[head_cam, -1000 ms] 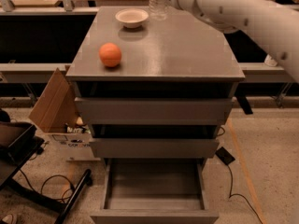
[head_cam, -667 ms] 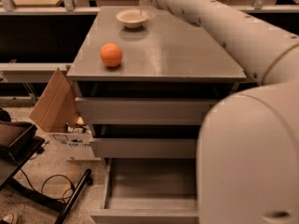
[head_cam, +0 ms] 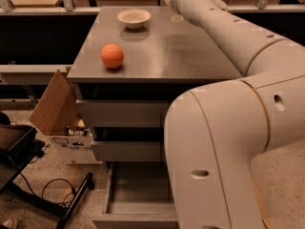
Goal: Pick water bottle from bottom drawer and place on counter
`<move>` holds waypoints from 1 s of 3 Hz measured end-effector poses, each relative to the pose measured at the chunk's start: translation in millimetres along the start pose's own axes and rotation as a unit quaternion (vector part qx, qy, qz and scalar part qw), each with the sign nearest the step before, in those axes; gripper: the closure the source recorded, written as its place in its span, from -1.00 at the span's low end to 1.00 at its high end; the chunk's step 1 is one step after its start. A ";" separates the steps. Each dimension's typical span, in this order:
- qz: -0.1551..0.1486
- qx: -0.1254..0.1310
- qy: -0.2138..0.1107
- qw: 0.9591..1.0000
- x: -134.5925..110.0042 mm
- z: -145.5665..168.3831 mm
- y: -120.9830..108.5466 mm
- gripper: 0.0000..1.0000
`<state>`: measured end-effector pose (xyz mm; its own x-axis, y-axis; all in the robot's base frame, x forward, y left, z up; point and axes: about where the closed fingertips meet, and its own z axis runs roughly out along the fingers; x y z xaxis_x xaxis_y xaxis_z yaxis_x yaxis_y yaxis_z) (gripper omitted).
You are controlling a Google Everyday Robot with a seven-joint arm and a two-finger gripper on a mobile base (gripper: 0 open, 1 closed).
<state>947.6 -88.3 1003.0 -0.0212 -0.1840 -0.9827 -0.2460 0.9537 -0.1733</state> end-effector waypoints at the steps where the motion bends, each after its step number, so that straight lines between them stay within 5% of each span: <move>1: 0.019 0.045 0.014 0.999 22.8 -9.1 -49.1 1.00; 3: 0.038 0.043 0.018 0.998 33.0 -10.4 -49.7 1.00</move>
Offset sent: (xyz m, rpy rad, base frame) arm 0.0025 -0.0418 -0.0101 0.0215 0.0137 -0.0759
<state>949.0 -144.2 979.9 -0.0709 -0.1175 -0.9905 -0.1578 0.9818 -0.1052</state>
